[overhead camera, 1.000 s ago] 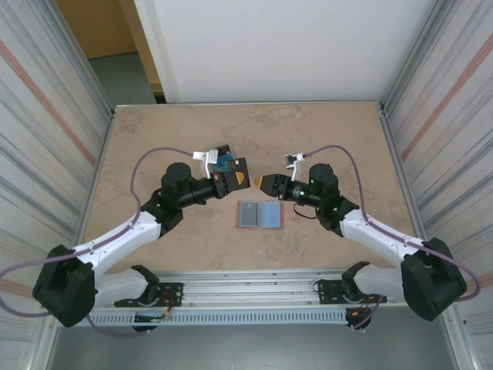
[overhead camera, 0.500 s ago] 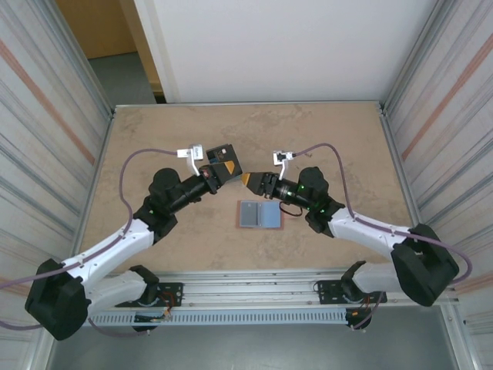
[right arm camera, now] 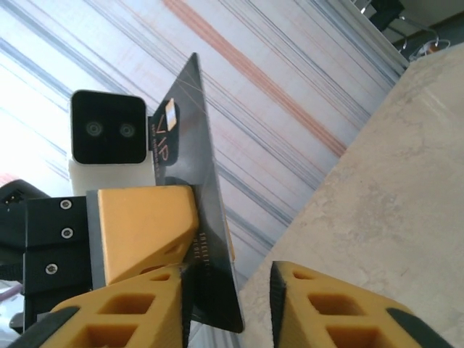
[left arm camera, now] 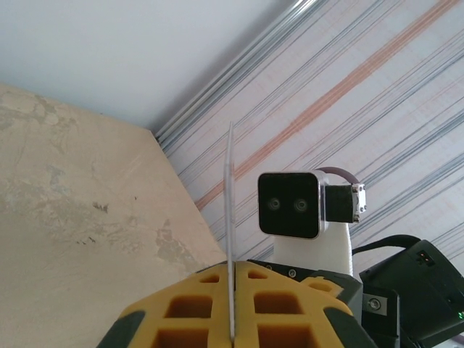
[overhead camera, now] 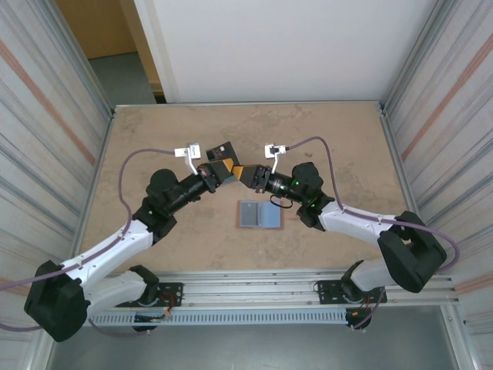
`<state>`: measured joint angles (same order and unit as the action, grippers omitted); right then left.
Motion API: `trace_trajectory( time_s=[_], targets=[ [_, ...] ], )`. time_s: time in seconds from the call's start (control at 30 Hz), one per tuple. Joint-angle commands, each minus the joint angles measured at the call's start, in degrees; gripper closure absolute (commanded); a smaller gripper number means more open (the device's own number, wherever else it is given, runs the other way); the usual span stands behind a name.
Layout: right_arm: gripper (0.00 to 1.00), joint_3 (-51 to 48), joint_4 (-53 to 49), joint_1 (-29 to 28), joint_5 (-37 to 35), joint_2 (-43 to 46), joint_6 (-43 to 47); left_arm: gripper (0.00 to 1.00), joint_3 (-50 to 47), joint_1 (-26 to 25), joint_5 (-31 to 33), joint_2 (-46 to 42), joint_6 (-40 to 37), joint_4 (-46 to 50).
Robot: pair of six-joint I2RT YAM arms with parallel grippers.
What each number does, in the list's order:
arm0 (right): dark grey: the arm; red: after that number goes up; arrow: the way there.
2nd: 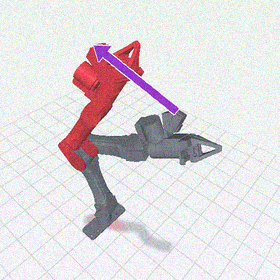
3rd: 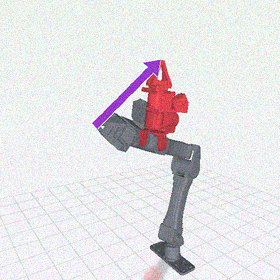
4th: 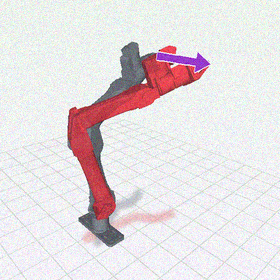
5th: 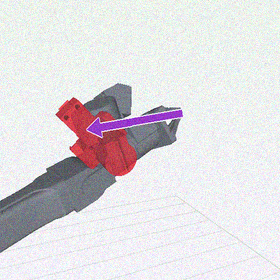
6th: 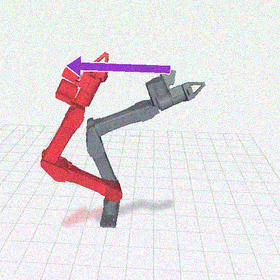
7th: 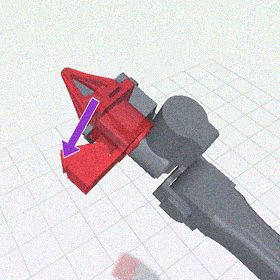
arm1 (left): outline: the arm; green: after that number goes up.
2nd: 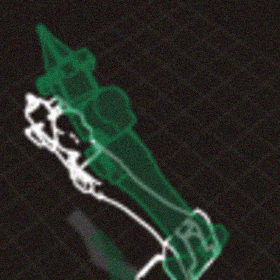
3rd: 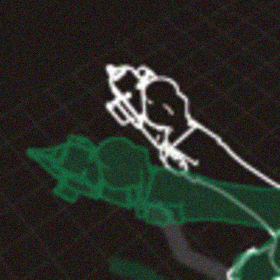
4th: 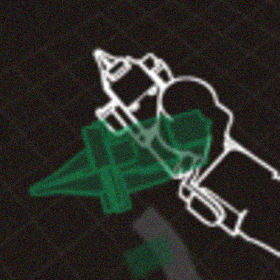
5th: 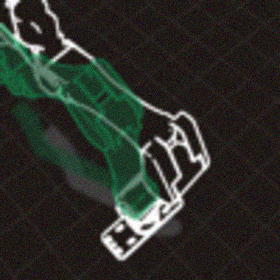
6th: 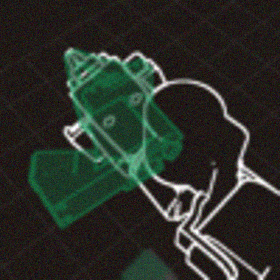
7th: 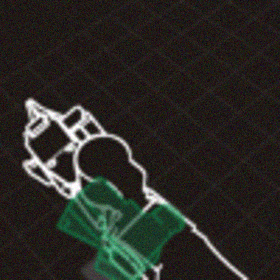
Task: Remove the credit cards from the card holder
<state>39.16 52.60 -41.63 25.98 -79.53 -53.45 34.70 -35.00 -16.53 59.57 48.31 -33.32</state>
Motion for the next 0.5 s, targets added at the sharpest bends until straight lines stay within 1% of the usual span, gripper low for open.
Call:
trace_trajectory(
  time_s=[0.0, 0.13, 0.17, 0.23, 0.27, 0.33, 0.37, 0.43, 0.47],
  targets=[
    [0.82, 2.2, 2.2, 0.4, 0.4, -0.1, 0.1, 1.0, 0.1, 0.3, -2.3, 0.1, 1.2, -3.7],
    [1.0, 2.3, 2.0, 0.5, 1.3, 0.2, 0.6, 1.0, 0.3, 0.3, -3.5, 1.4, 2.1, -4.7],
    [1.0, 2.4, 1.6, 0.6, 1.5, 0.5, 0.9, 0.99, 0.4, 0.3, -3.8, 1.5, 1.9, -4.7],
    [1.0, 2.6, -1.0, 1.2, 1.8, 1.5, 2.1, 0.92, 0.9, 0.4, -4.4, 1.2, 1.0, -3.4],
    [1.0, 2.7, -3.3, 1.5, 1.9, 2.4, 3.2, 0.86, 1.4, 0.6, -5.0, 0.9, 0.0, -2.0],
    [1.0, 3.5, -10.8, 2.4, 2.0, 5.0, 6.6, 0.68, 2.9, 1.7, -6.7, -0.4, -2.7, 2.8],
    [1.0, 4.5, -16.8, 2.8, 2.2, 6.7, 9.7, 0.58, 4.3, 2.5, -7.7, -1.4, -4.6, 6.3],
    [1.0, 7.5, -30.3, 3.0, 1.1, 10.1, 17.8, 0.43, 7.1, 4.4, -9.7, -3.4, -9.2, 13.9],
    [1.0, 9.6, -38.5, 2.9, 0.0, 11.7, 22.8, 0.38, 8.8, 5.3, -10.6, -4.4, -12.2, 18.3]
  ],
)
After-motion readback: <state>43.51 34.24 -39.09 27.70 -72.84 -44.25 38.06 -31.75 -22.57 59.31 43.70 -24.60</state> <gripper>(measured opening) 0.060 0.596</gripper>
